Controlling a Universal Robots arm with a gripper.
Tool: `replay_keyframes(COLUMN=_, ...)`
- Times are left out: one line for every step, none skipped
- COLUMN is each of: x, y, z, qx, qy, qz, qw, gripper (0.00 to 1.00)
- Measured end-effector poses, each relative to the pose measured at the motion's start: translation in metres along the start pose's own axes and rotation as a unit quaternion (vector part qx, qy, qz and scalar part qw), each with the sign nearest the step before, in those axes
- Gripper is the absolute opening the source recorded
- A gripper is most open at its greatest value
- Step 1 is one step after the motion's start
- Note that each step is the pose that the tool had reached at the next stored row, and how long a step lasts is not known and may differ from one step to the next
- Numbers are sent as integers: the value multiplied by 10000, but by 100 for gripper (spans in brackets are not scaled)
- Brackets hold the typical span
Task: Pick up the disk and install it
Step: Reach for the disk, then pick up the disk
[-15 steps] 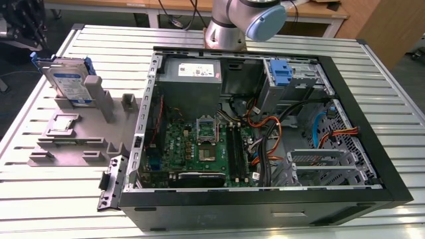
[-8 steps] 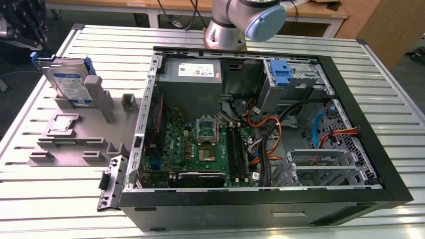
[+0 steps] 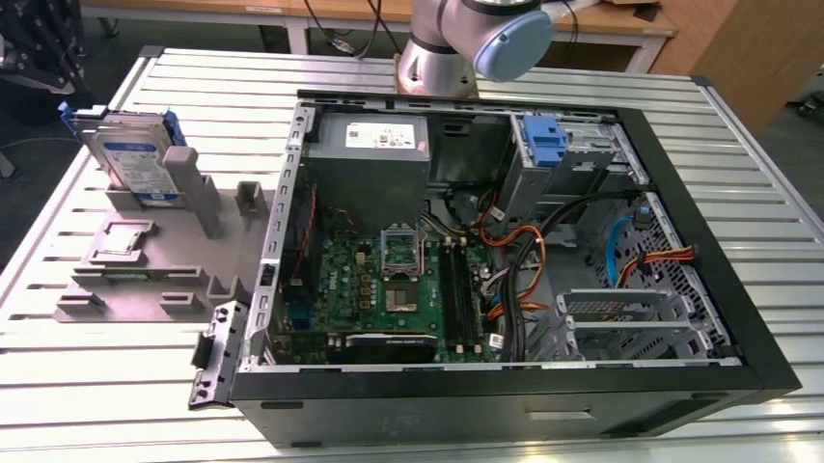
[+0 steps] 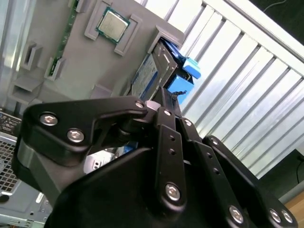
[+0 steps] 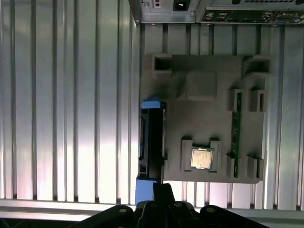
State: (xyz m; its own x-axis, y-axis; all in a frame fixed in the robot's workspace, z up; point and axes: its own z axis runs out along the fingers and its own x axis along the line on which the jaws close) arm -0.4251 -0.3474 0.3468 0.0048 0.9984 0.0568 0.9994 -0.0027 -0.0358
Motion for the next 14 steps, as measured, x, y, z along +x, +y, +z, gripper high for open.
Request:
replay_keyframes(x=11, y=0, z=0, qx=0, qy=-3, qz=-1, qw=10000, gripper=10)
replay_keyframes(x=22, y=0, z=1, qx=0, qy=-6, qz=0, qw=10000, gripper=10)
replay_keyframes(x=26, y=0, z=1, qx=0, qy=-7, qz=-1, qw=10000, gripper=10)
replay_keyframes(x=27, y=0, z=2, qx=0, qy=-8, qz=-1, qw=10000, gripper=10)
replay_keyframes(x=27, y=0, z=1, qx=0, qy=-8, qz=-1, qw=10000, gripper=10)
replay_keyframes(x=34, y=0, z=2, qx=0, qy=-8, qz=-1, qw=10000, gripper=10)
replay_keyframes(x=40, y=0, z=2, qx=0, qy=-8, qz=-1, qw=10000, gripper=10)
replay_keyframes(x=40, y=0, z=2, qx=0, qy=-8, qz=-1, qw=10000, gripper=10)
replay_keyframes(x=40, y=0, z=2, qx=0, qy=-8, qz=-1, qw=10000, gripper=10)
replay_keyframes(x=40, y=0, z=2, qx=0, qy=-8, qz=-1, qw=10000, gripper=10)
replay_keyframes(x=40, y=0, z=2, qx=0, qy=-8, qz=-1, qw=10000, gripper=10)
replay_keyframes(x=40, y=0, z=2, qx=0, qy=-8, qz=-1, qw=10000, gripper=10)
replay_keyframes(x=41, y=0, z=2, qx=0, qy=-8, qz=-1, qw=10000, gripper=10)
replay_keyframes(x=41, y=0, z=2, qx=0, qy=-8, qz=-1, qw=10000, gripper=10)
